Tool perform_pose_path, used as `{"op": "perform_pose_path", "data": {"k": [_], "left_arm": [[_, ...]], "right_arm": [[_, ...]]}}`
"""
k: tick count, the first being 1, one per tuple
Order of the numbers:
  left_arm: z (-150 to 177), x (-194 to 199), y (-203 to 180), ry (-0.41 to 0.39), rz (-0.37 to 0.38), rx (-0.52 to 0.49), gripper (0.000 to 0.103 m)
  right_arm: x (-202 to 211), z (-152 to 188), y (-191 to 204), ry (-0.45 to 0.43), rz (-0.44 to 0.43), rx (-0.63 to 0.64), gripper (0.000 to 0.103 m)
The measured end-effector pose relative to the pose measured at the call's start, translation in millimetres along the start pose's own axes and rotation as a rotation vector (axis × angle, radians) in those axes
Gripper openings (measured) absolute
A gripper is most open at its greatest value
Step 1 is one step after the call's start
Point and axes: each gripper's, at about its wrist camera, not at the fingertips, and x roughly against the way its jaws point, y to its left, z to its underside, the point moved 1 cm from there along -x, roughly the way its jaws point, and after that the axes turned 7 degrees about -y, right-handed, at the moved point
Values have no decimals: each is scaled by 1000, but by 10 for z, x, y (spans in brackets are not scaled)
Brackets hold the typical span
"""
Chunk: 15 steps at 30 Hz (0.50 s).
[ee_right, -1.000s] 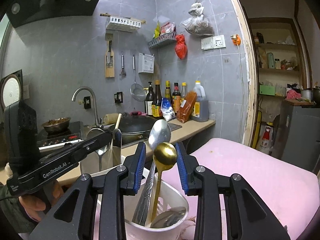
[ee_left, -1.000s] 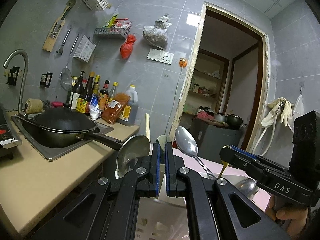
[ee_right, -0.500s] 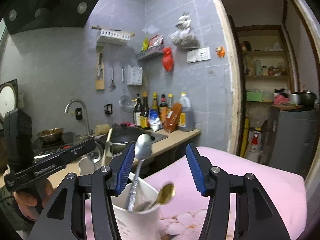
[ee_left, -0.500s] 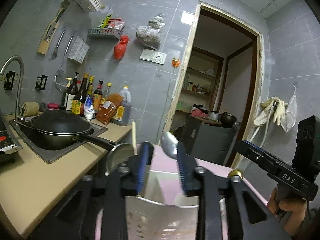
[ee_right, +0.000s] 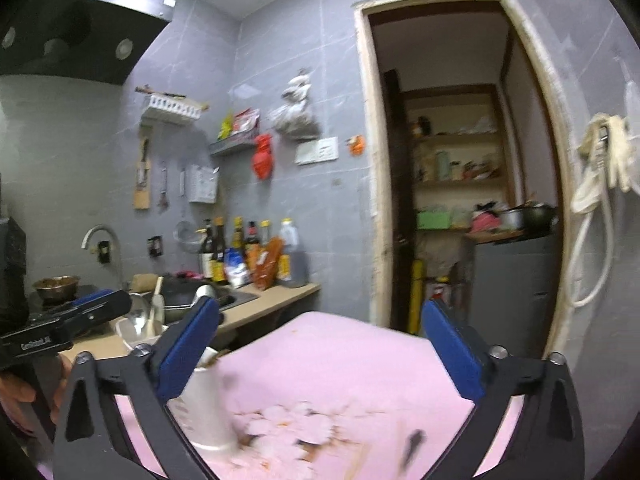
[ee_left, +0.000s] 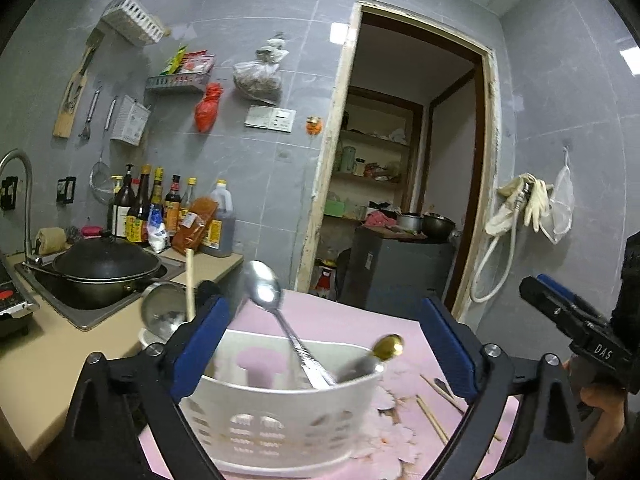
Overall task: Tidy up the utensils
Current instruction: 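Move both open tools back to the remaining chopsticks on the cloth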
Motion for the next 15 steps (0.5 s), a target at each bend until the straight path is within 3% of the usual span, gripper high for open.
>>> {"op": "perform_pose_path", "data": {"k": [7,15], "left_arm": [[199,-89,-405,99,86,-27,95],[599,-347,-809,315,167,-56,95]], "right_arm": [[298,49,-277,24,80,33,103],[357,294,-650,159,141,14,103]]}}
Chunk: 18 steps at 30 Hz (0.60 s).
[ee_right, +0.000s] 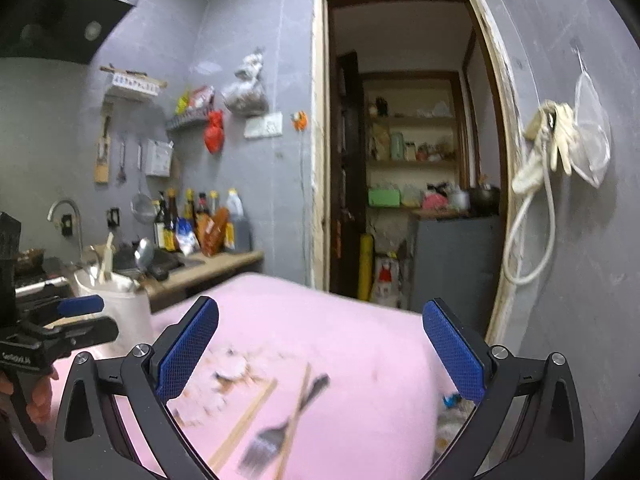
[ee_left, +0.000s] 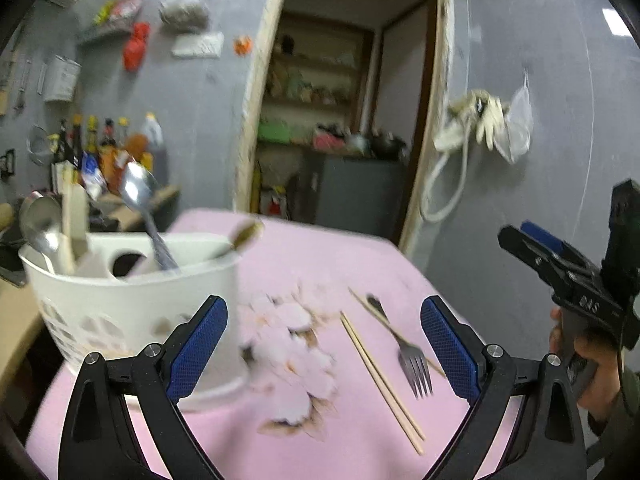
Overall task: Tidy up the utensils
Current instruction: 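Move both open tools back to the remaining chopsticks on the cloth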
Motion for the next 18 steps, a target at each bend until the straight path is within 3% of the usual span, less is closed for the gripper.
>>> {"op": "perform_pose_path", "data": {"k": [9,11,13,18], "left_arm": [[254,-491,-170,264,20,-20,92],[278,-583,-162,305,29,-8,84],[337,-677,-150,357,38,4,74],[424,-854,-142,441,54,28,62]], "right_arm": [[-301,345,-274,223,-12,-83,102],[-374,404,-299,261,-27,-94,95],[-450,459,-301,301,-39,-89,81],[-678,587,-207,410,-113,-59,64]]}}
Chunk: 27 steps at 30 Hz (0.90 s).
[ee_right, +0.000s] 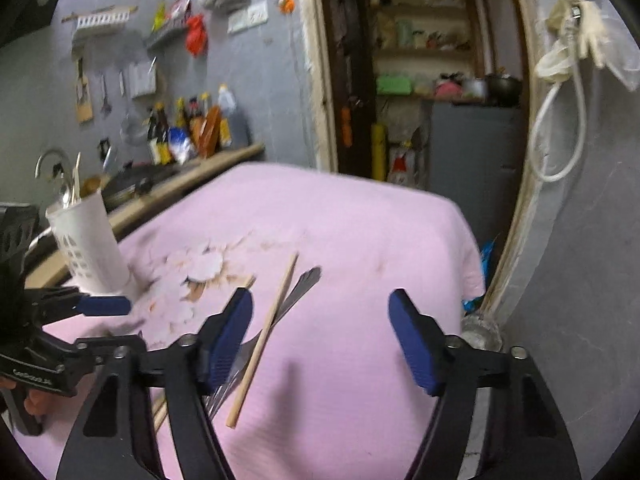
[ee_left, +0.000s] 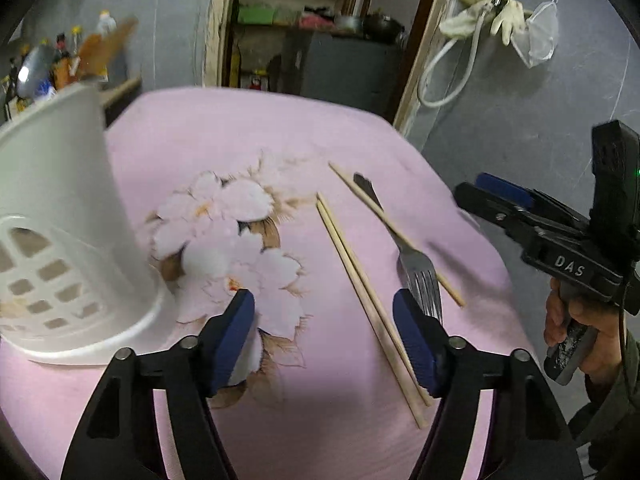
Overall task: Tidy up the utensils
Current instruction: 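Move both open tools back to the remaining chopsticks on the cloth, then grasp a wooden chopstick with the left tool while the right tool grasps another chopstick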
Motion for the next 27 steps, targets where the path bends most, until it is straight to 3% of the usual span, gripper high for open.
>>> {"op": "perform_pose_path", "data": {"k": [7,12,17,19,21,27], "left_arm": [[8,-191,-4,82,-1,4,52],[-10,-212,-16,94,-9,3,51],[-24,-278,-69,102,-21,-18,47],[-34,-294,-53,102,-20,-11,36],[-39,-301,-10,105,-15,4,33],[-72,-344,26,107,-10,11,31]], "right_arm": [[-378,47,106,141,-30,76,57],[-591,76,153,226,-24,132,56],[-607,76,117,232,-19,136,55],[-597,74,114,227,-20,136,48],[-583,86,109,222,-17,137,46],[-508,112,12,200,-7,91,41]]}}
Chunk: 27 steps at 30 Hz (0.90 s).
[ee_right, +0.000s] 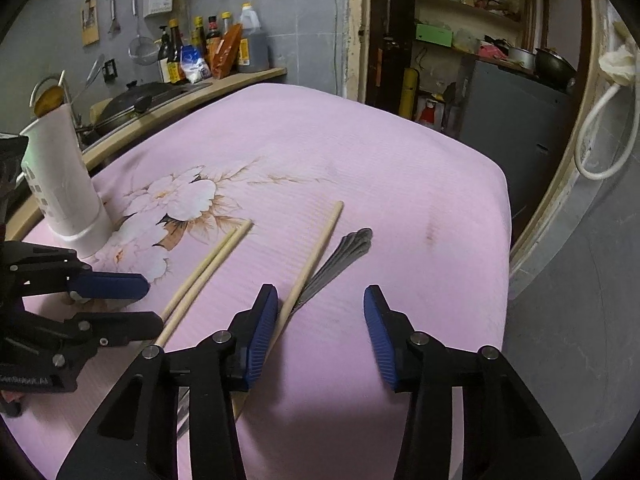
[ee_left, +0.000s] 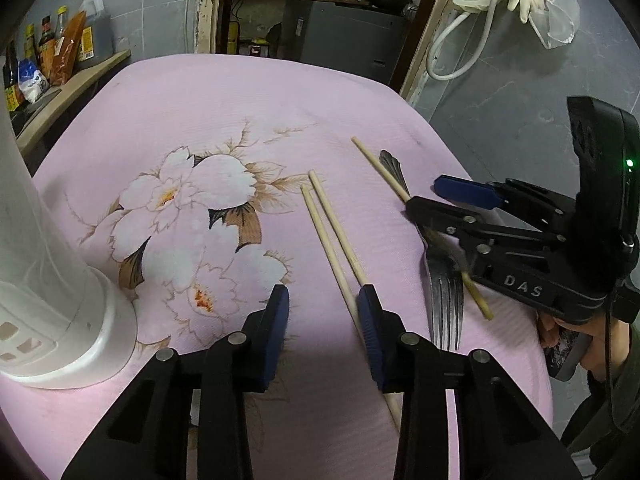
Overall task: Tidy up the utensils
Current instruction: 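Grasp a wooden chopstick with the left tool while the right tool grasps another chopstick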
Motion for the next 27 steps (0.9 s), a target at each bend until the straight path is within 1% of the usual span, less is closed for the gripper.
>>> {"op": "perform_pose_path", "data": {"k": [3,5,6,7,8,10,11,12,13,16,20,25,27], "left_arm": [[-25,-29,-10,5,-10,-13,31],[-53,-68,-33,5,-22,-22,31],[-68,-84,-37,4,-26,-24,31],[-75,-106,-47,3,-31,-26,30],[-88,-129,-53,2,-36,-29,29],[-106,-160,-50,-1,-54,-33,18],[-109,-169,-46,-2,-57,-30,15],[-111,-173,-18,-2,-54,-19,10],[-109,-174,14,-1,-48,-6,6],[-122,-173,74,5,-19,29,6],[-141,-167,61,11,-10,26,6],[-181,-185,131,23,32,59,6],[-210,-194,139,27,38,55,6]], "right_arm": [[52,49,-81,-7,10,-21,34],[79,62,-101,-12,11,-28,31],[93,66,-101,-12,16,-26,29],[92,73,-92,-7,28,-17,25],[96,72,-75,-8,32,-11,24],[108,86,-83,-6,35,-10,19],[118,90,-85,-5,35,-9,18],[129,99,-93,-4,35,-11,16],[138,99,-107,-2,33,-17,16],[94,52,-165,24,14,-46,16],[-87,-85,-223,80,1,-64,16],[-365,-242,-388,153,-60,-168,17],[-422,-288,-447,172,-85,-204,17]]}}
